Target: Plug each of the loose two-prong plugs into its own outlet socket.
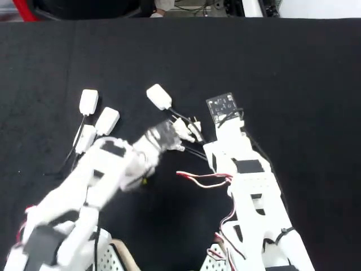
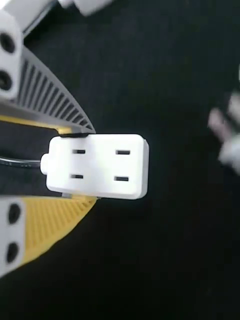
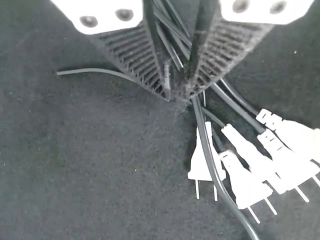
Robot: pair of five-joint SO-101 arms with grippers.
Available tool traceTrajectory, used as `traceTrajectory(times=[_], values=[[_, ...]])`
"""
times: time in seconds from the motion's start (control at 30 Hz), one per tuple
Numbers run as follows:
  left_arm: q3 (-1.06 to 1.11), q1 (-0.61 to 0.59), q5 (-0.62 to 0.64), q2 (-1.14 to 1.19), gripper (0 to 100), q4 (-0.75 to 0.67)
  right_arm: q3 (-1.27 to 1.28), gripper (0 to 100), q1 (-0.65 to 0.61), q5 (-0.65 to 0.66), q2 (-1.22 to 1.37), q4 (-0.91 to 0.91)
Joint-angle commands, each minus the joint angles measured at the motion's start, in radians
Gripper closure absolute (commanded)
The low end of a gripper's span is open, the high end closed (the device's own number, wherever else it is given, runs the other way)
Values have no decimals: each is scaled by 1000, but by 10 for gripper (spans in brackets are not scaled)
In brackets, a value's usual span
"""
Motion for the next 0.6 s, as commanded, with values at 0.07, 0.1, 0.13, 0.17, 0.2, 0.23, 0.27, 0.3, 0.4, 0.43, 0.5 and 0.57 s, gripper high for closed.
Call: traceTrajectory(times=[0.07, 0.1, 0.13, 0.17, 0.2, 0.23, 0.27, 0.3, 0.4, 0.43, 0.5, 0.57], values=[[131, 77, -32, -293, 907, 77, -48, 956, 15, -6, -2, 2], [142, 96, -32, -331, 892, 100, -48, 956, 15, -6, -2, 2], [156, 116, -34, -365, 877, 118, -48, 956, 15, -6, -2, 2], [174, 130, -34, -397, 863, 127, -48, 956, 15, -6, -2, 2], [189, 136, -35, -422, 847, 130, -48, 956, 15, -6, -2, 2], [199, 136, -37, -443, 828, 133, -48, 956, 15, -5, -1, 2], [206, 128, -37, -463, 805, 137, -48, 956, 15, -5, -1, 2], [216, 116, -41, -489, 781, 137, -48, 956, 15, -3, -1, 2], [216, 79, -107, -525, 703, 184, -48, 956, 14, 0, -1, 2], [211, 64, -121, -542, 683, 206, -48, 955, 11, 2, -1, 2], [203, 35, -123, -569, 677, 222, -50, 939, 9, 2, -1, 2], [205, 19, -123, -600, 675, 224, -56, 884, 9, -2, 2, 3]])
